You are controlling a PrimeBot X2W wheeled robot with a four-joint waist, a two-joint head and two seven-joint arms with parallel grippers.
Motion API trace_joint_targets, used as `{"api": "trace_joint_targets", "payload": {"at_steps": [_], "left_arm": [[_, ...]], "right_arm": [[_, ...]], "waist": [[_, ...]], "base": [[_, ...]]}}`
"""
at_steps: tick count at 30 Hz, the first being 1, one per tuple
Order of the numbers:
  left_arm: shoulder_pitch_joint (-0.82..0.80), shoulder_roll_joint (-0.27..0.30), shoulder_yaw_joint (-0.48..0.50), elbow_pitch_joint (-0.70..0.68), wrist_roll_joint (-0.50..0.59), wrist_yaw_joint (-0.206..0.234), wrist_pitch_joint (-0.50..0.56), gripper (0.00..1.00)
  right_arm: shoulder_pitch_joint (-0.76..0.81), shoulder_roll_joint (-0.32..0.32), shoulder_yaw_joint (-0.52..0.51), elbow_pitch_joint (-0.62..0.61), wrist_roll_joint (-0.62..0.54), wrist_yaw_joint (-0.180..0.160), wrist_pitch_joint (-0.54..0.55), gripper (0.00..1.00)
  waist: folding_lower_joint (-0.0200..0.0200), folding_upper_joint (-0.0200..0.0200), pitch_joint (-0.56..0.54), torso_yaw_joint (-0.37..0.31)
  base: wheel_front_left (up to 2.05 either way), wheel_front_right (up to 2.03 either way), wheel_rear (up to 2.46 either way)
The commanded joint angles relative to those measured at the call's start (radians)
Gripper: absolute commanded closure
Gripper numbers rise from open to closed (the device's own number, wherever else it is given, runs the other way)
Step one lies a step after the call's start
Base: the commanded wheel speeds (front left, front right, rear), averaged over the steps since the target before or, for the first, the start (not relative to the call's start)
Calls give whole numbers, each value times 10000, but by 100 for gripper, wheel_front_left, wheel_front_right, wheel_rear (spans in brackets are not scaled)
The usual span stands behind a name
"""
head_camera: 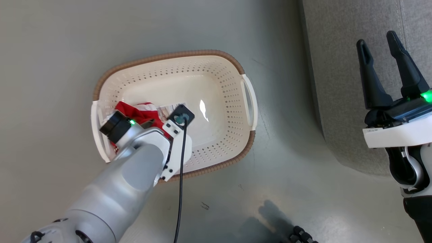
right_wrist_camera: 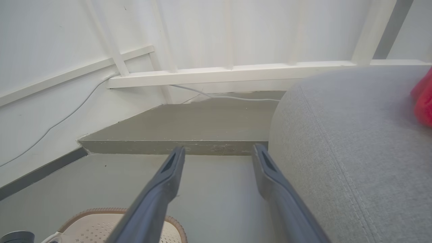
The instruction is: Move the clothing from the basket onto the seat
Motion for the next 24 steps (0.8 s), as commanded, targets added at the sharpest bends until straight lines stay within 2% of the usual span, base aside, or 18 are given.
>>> {"api": "trace_joint_targets", "payload": {"at_steps": [1, 8, 14, 15, 16, 17, 24], "left_arm": [[-245, 16, 24, 9, -49, 41, 336, 0], [-576, 16, -298, 306, -296, 281, 1369, 0], [-629, 16, -308, 533, -636, 497, 1455, 0], [-613, 16, -323, 547, -674, 516, 1459, 36], [-595, 16, -335, 553, -719, 529, 1468, 84], [-579, 16, -339, 546, -772, 550, 1455, 100], [-490, 16, -410, 191, -1060, 719, 923, 100]], "right_arm": [[104, -148, 92, -264, 95, 39, -59, 0], [74, -53, 118, -317, 128, 39, -59, 0], [-58, 11, 138, -430, 203, 39, -59, 0], [-69, 14, 119, -439, 214, 39, -59, 0], [-77, 12, 97, -445, 220, 39, -59, 0], [-87, 0, 71, -447, 219, 39, -59, 0], [-80, -95, -58, -373, 170, 39, -59, 0]], "waist": [[0, 0, 121, -95], [0, 0, 338, -236], [0, 0, 622, -376], [0, 0, 641, -380], [0, 0, 650, -377], [0, 0, 648, -369], [0, 0, 358, -159]], "base": [[0, 0, 0], [0, 0, 0], [0, 0, 0], [0, 0, 0], [0, 0, 0], [0, 0, 0], [0, 0, 0]]}}
